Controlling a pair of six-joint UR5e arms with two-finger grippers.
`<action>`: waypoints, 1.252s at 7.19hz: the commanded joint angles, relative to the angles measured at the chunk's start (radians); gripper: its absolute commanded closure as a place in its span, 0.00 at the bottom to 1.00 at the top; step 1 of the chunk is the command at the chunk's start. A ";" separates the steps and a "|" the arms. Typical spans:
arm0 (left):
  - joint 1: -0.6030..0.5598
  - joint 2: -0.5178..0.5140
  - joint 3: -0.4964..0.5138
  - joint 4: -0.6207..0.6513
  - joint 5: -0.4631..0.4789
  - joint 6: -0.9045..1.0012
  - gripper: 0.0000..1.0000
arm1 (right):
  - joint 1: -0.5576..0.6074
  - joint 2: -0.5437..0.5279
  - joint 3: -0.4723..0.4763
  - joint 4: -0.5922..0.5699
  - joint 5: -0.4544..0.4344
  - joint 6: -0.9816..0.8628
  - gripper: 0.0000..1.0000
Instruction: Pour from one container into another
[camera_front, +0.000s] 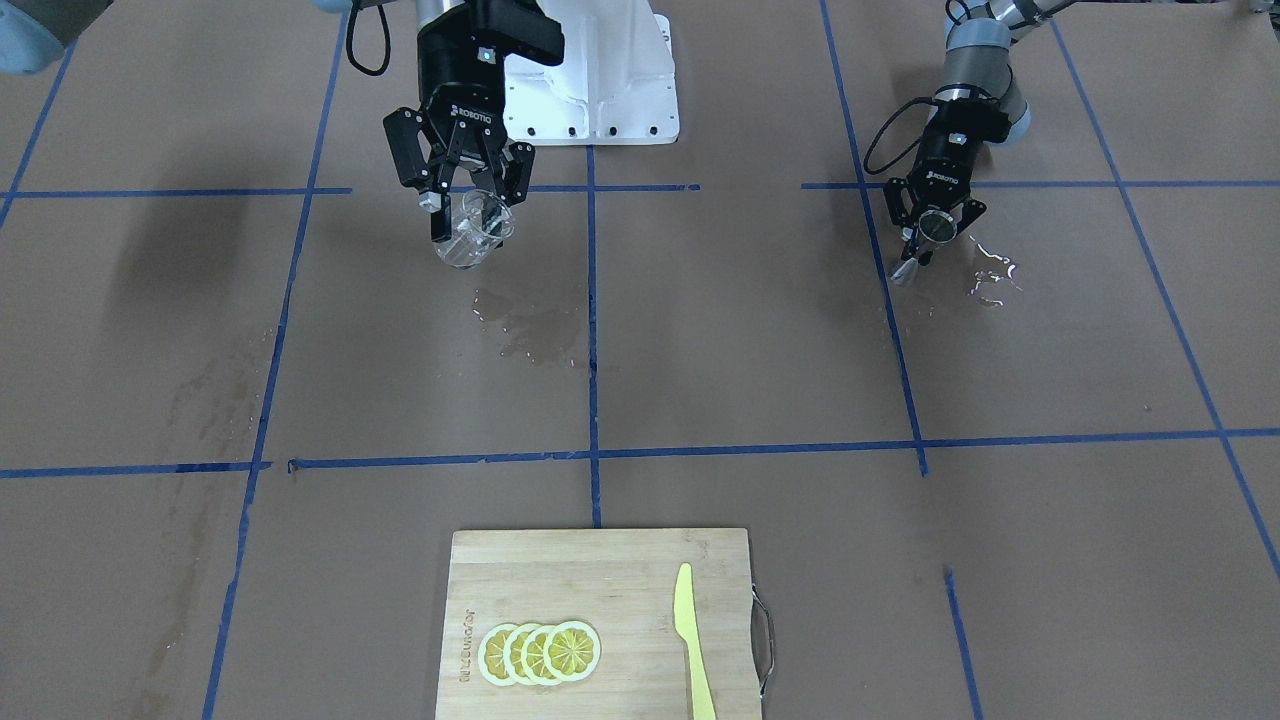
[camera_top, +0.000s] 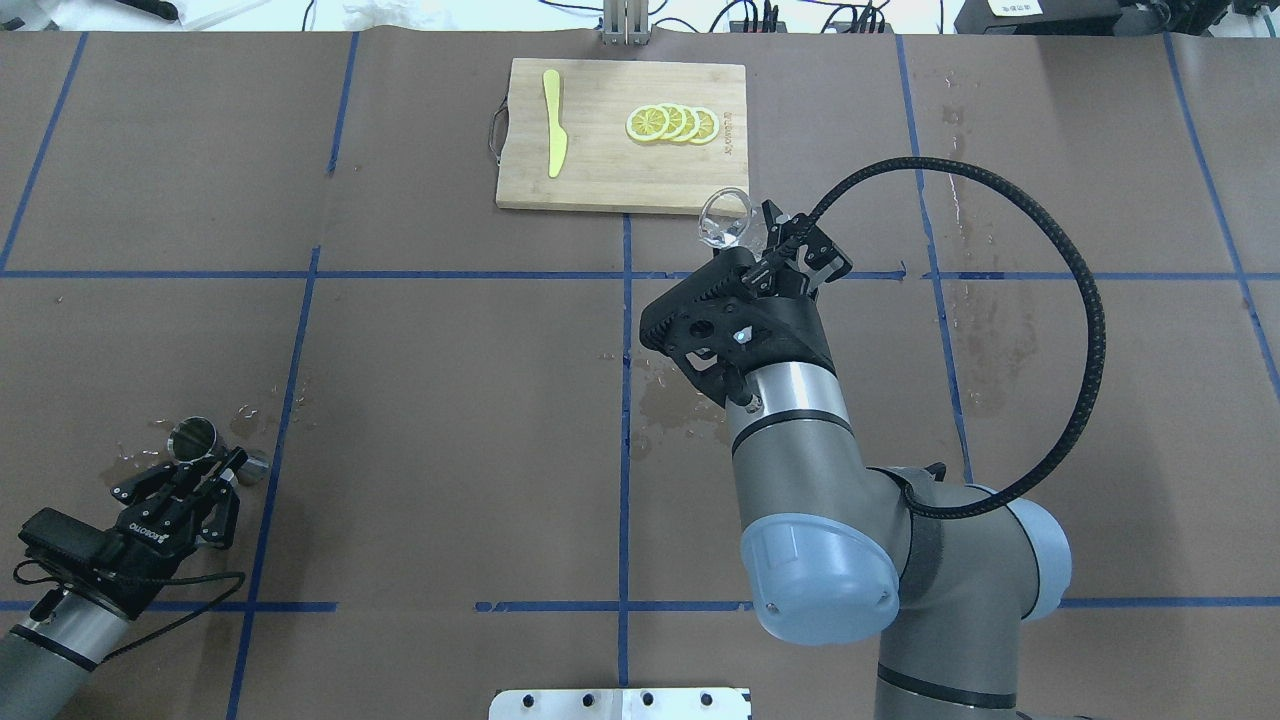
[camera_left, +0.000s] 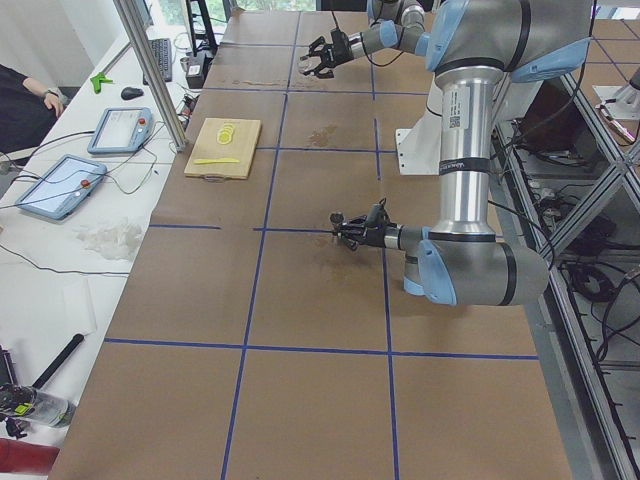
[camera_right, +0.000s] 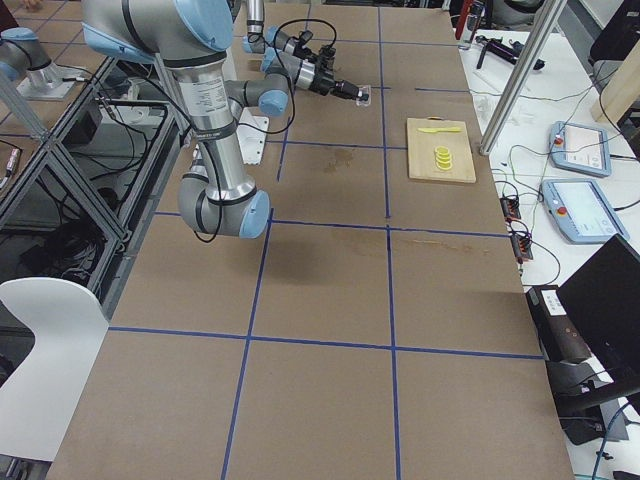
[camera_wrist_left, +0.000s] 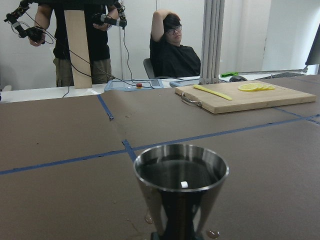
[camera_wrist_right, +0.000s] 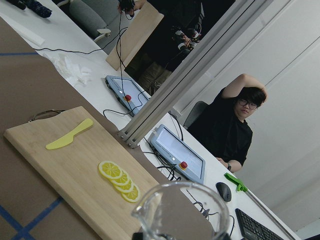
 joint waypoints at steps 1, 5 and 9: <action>0.000 0.000 -0.002 0.000 0.000 0.002 0.51 | 0.000 0.000 0.000 0.001 0.000 0.000 1.00; 0.000 0.000 -0.003 -0.005 0.003 -0.001 0.00 | 0.000 0.000 0.000 0.001 0.000 0.000 1.00; -0.005 0.008 -0.061 -0.038 0.026 0.011 0.00 | 0.000 0.000 0.000 0.001 0.000 0.000 1.00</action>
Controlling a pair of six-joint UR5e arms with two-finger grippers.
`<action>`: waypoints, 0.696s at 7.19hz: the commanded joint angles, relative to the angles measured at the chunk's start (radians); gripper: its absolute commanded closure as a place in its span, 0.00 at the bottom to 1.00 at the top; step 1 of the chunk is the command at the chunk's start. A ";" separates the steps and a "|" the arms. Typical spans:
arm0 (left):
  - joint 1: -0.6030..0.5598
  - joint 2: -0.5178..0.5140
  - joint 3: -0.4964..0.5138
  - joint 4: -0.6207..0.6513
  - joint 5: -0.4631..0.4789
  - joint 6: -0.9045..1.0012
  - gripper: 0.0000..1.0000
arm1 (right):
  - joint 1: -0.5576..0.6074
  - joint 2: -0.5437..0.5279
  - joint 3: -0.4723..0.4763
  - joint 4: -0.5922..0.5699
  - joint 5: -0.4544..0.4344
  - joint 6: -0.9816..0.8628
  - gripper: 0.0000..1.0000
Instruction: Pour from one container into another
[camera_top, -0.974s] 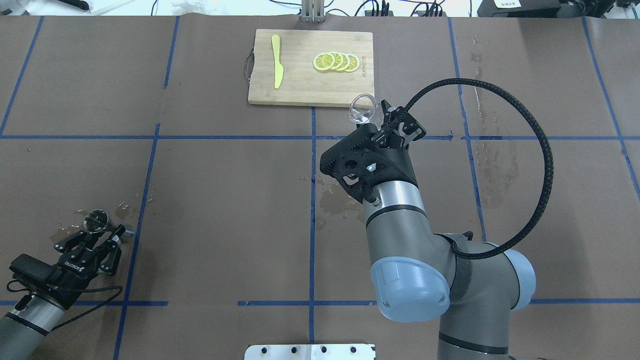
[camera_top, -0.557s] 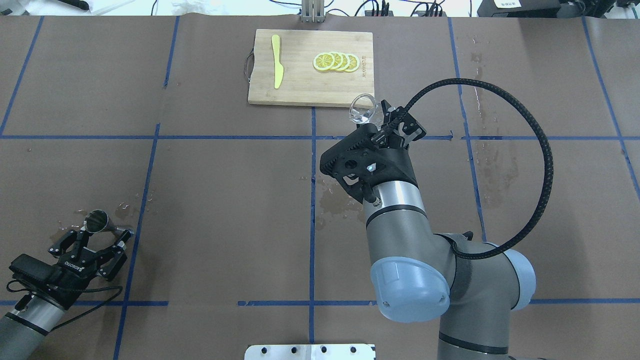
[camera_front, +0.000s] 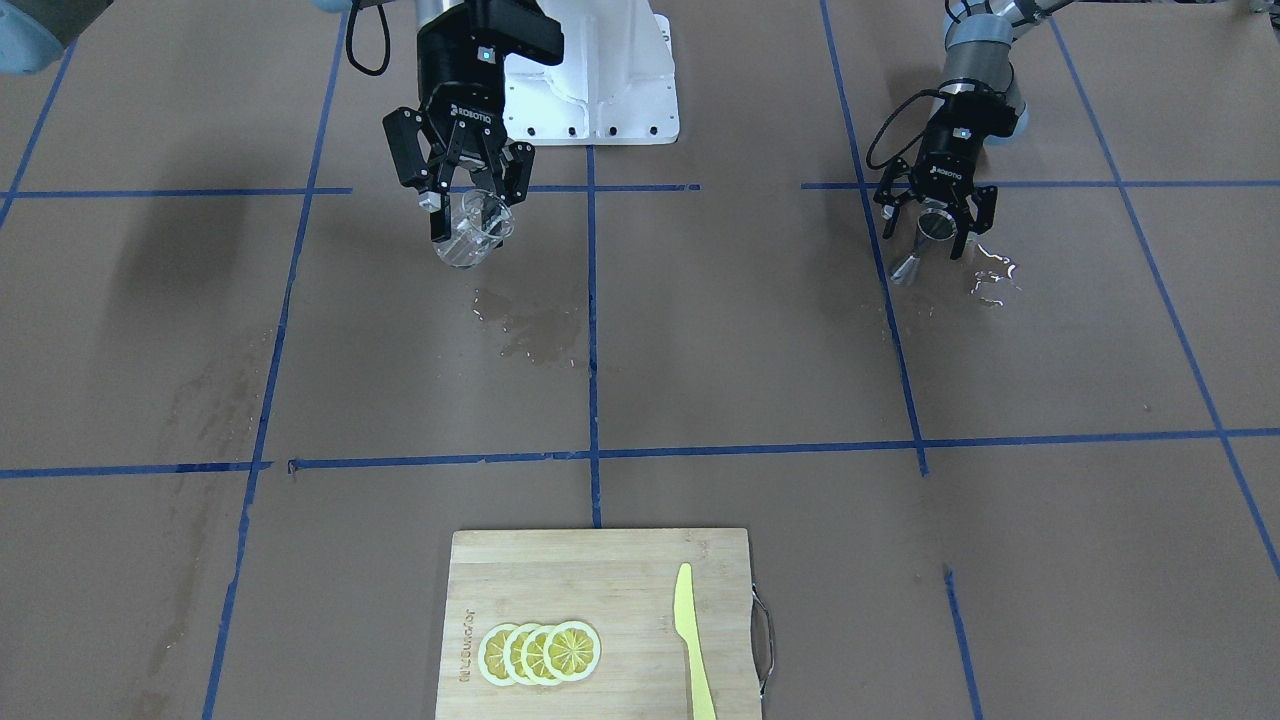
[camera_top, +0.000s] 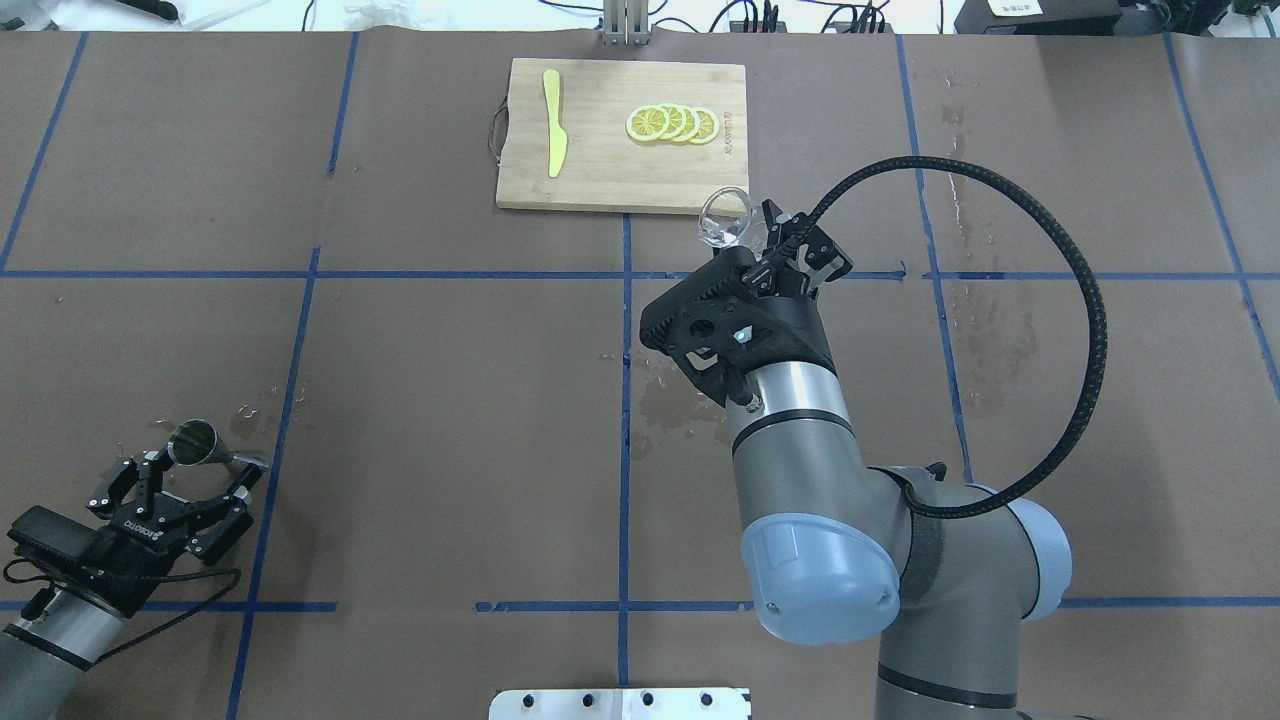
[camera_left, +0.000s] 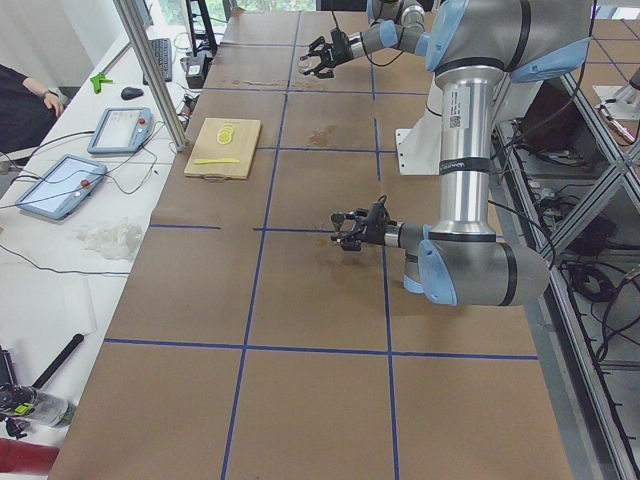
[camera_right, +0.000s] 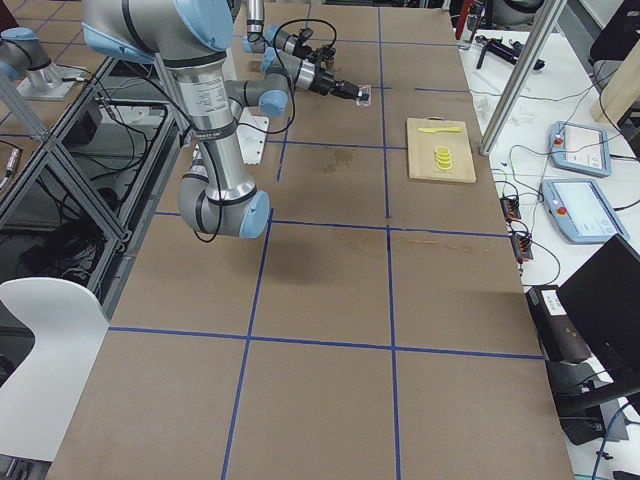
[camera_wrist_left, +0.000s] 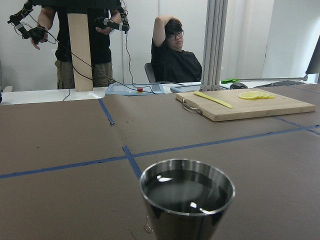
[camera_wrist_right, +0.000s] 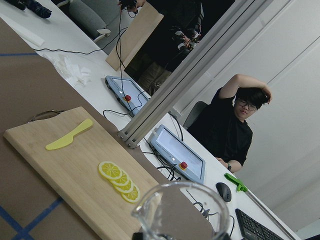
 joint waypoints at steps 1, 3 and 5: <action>-0.001 0.001 -0.044 -0.009 0.049 0.009 0.00 | 0.000 0.000 0.000 -0.001 0.000 0.000 1.00; -0.003 0.007 -0.084 -0.019 0.059 0.034 0.00 | 0.000 0.002 0.000 0.000 0.000 0.000 1.00; -0.004 0.015 -0.087 -0.175 0.056 0.169 0.00 | -0.002 0.002 0.000 -0.002 0.000 0.000 1.00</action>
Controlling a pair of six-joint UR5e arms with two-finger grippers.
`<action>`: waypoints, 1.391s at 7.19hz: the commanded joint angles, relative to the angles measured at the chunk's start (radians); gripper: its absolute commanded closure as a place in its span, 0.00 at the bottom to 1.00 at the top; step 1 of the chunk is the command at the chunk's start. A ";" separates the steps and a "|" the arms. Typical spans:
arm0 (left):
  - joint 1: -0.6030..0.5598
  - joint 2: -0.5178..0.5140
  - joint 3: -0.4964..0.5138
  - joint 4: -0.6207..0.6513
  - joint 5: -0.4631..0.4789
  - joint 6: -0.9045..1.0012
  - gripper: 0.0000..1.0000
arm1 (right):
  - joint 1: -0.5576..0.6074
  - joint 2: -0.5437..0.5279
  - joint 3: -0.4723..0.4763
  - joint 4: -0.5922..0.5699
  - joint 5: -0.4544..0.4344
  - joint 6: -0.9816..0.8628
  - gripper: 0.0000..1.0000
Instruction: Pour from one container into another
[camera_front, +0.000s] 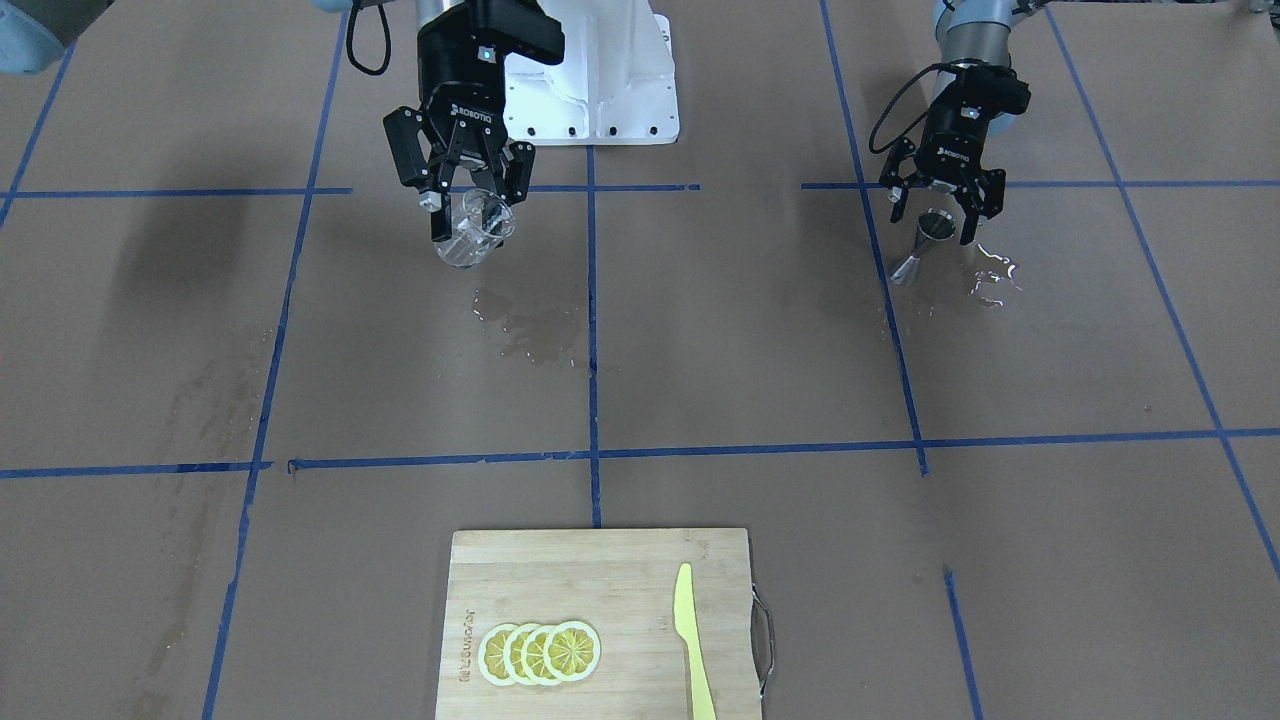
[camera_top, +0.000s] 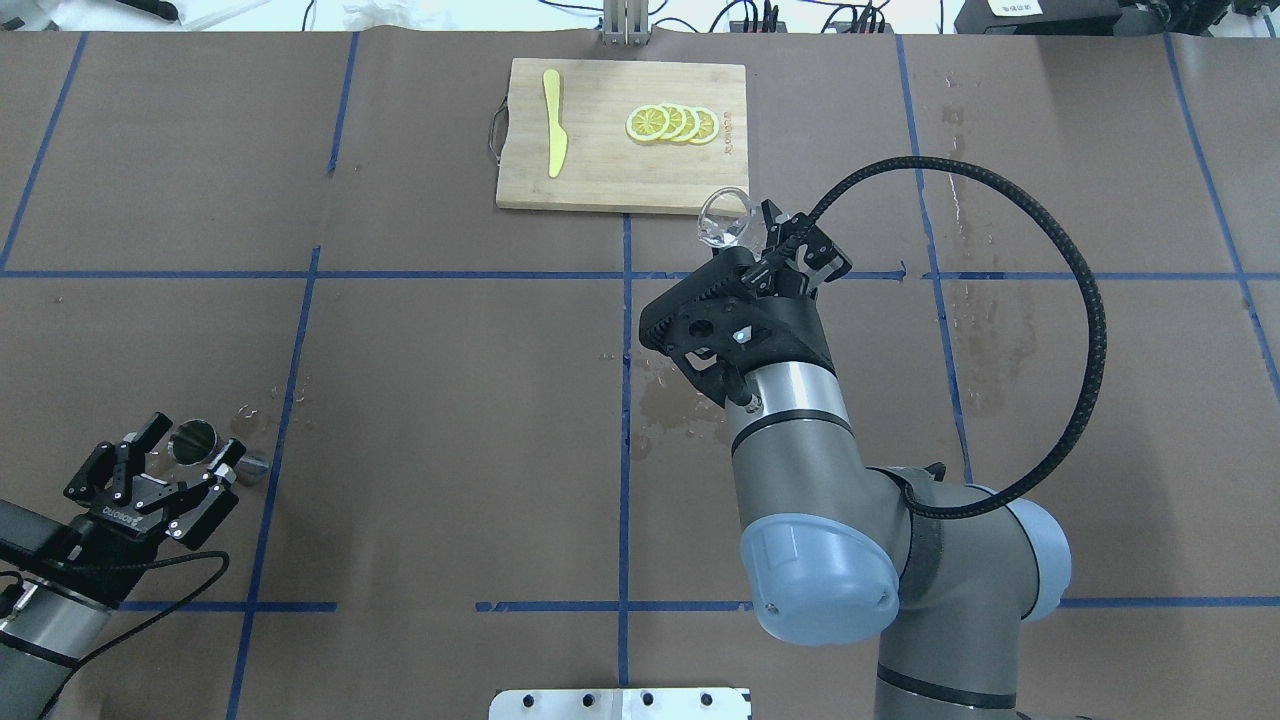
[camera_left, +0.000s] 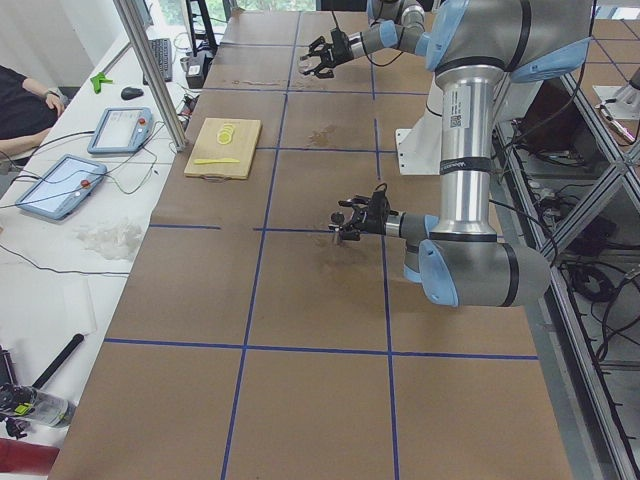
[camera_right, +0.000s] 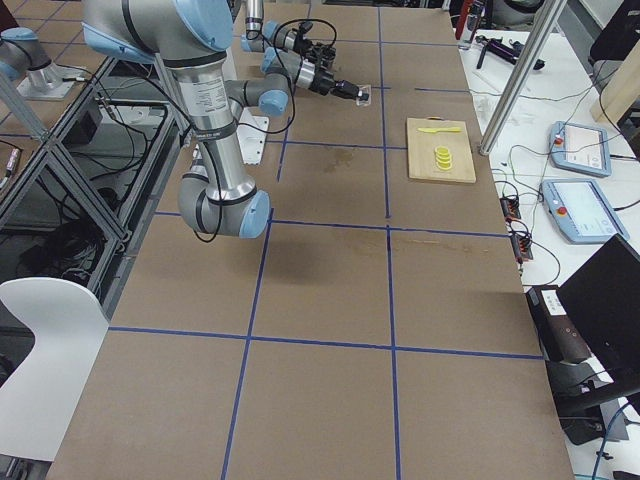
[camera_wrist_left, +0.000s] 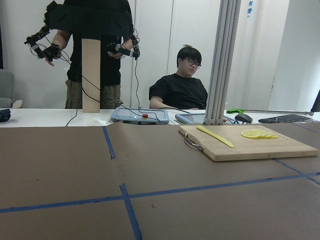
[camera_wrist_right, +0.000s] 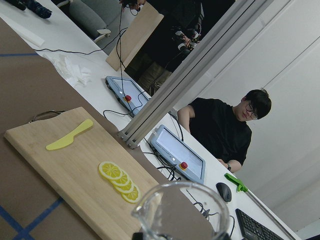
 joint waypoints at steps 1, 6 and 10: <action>-0.001 0.001 -0.009 -0.238 -0.010 0.262 0.00 | 0.001 -0.001 0.000 0.000 0.000 0.000 1.00; -0.334 0.215 -0.002 -0.323 -0.596 0.372 0.01 | 0.001 0.000 0.000 0.001 0.000 0.000 1.00; -0.949 0.122 -0.026 0.208 -1.345 0.403 0.01 | 0.001 0.000 0.000 0.001 0.000 0.002 1.00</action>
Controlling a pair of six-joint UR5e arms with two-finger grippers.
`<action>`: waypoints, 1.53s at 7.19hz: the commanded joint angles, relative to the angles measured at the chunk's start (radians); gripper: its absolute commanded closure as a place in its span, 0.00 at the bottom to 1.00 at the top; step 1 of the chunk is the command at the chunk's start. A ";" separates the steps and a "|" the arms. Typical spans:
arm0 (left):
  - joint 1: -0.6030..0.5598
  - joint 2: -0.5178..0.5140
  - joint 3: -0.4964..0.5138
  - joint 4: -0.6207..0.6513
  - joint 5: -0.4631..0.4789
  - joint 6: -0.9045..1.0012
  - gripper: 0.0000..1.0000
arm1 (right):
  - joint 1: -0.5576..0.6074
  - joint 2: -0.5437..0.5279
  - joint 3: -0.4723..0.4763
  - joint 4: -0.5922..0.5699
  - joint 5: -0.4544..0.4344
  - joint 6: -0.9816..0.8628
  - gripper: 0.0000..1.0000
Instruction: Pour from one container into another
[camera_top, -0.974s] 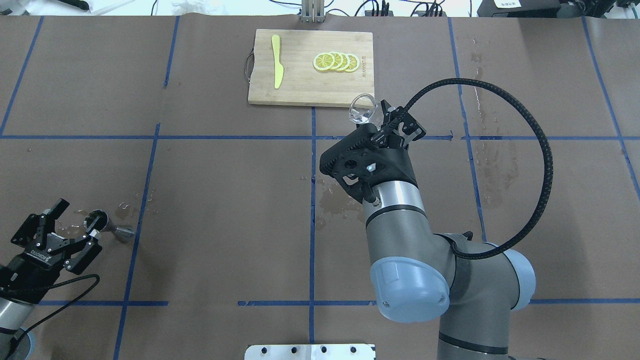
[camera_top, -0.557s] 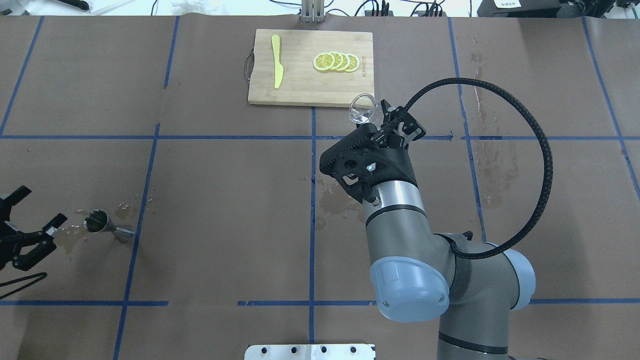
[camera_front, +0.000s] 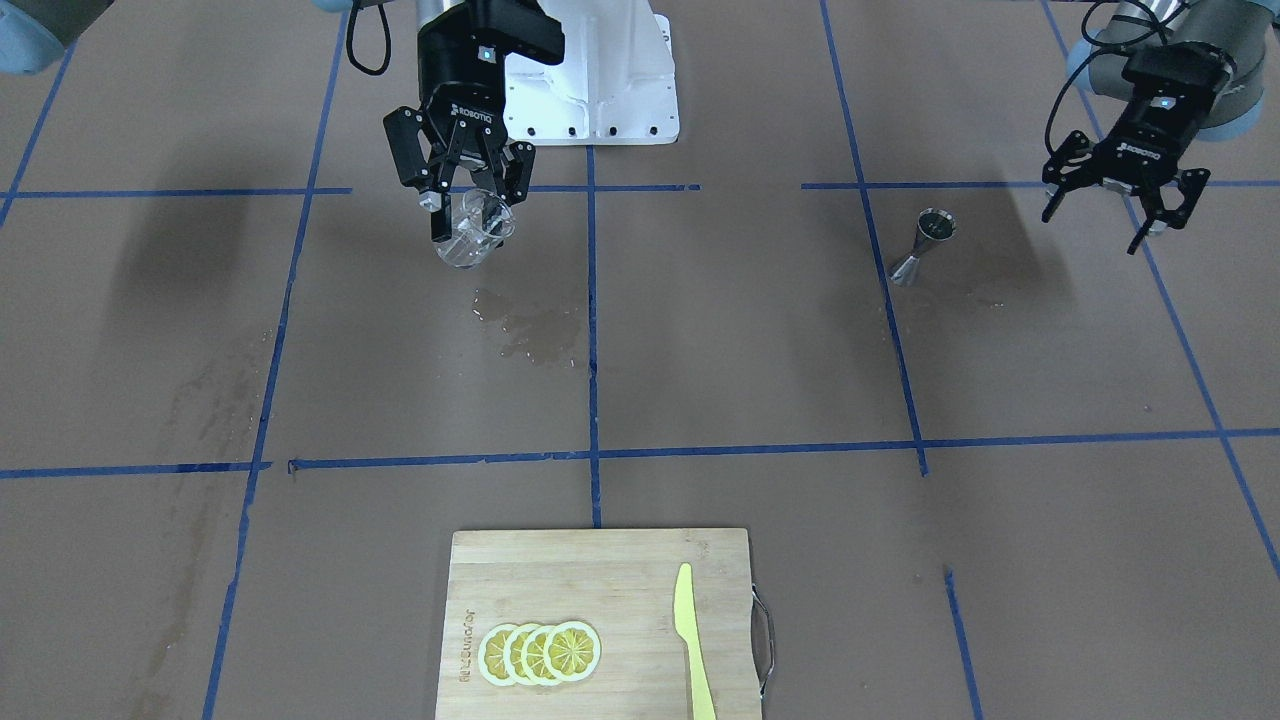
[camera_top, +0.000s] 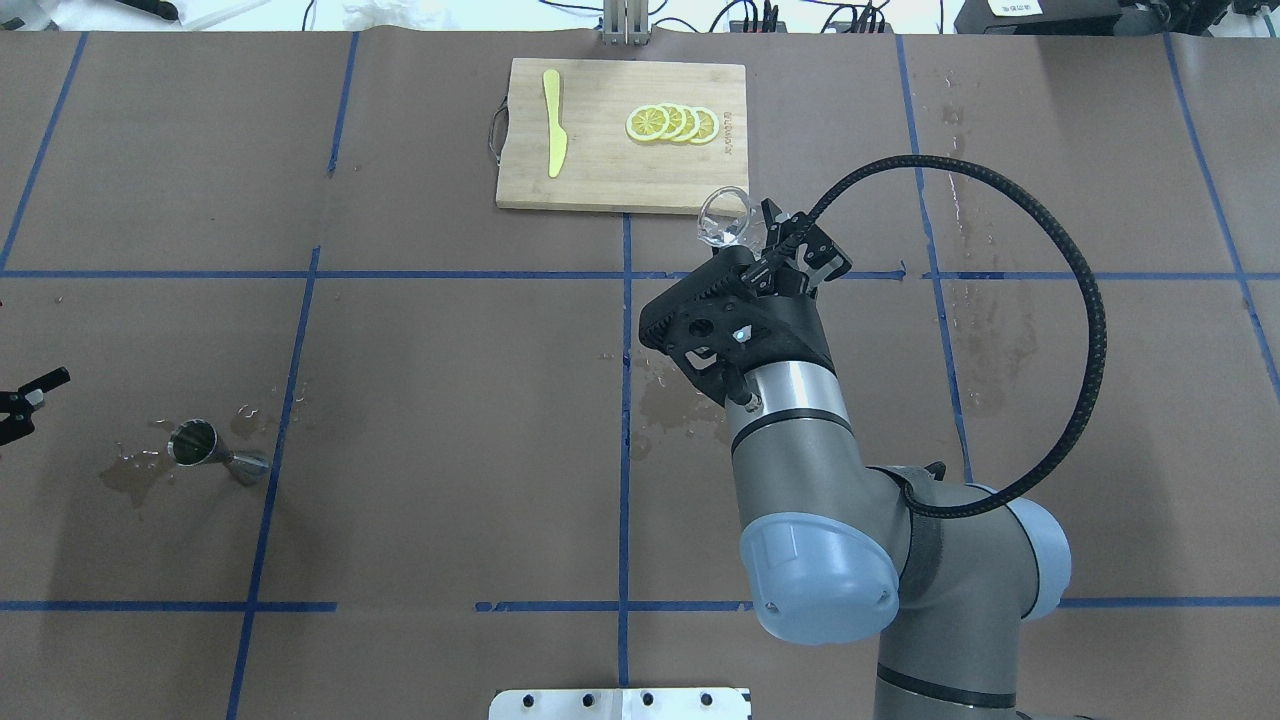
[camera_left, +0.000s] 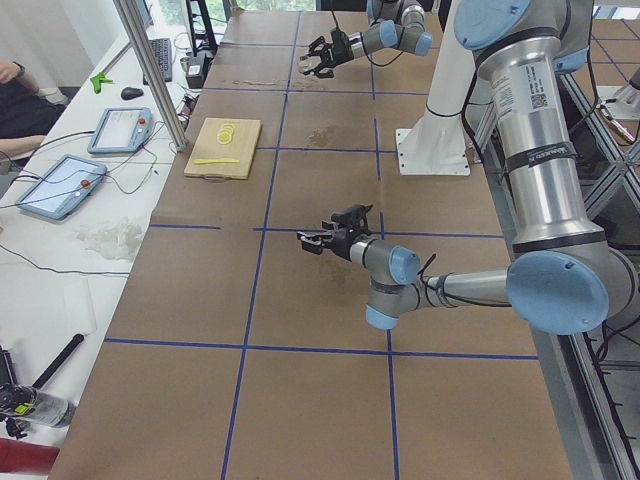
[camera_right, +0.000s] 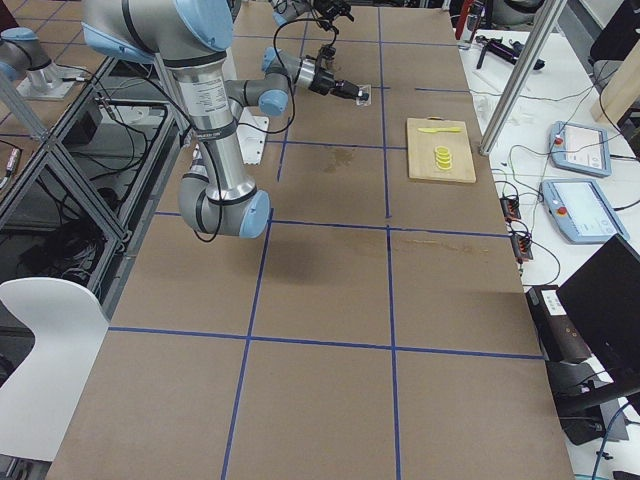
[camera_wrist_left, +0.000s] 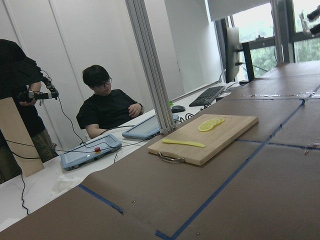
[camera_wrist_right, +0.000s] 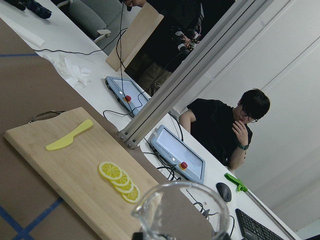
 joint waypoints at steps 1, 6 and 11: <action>-0.234 -0.079 -0.013 0.305 -0.274 0.069 0.01 | 0.000 0.000 0.000 0.001 0.000 0.001 1.00; -0.631 -0.319 -0.093 1.223 -0.528 0.566 0.01 | 0.000 0.000 0.000 0.001 0.000 0.010 1.00; -0.712 -0.369 0.071 1.481 -0.522 0.571 0.00 | -0.002 -0.002 0.000 0.001 0.001 0.018 1.00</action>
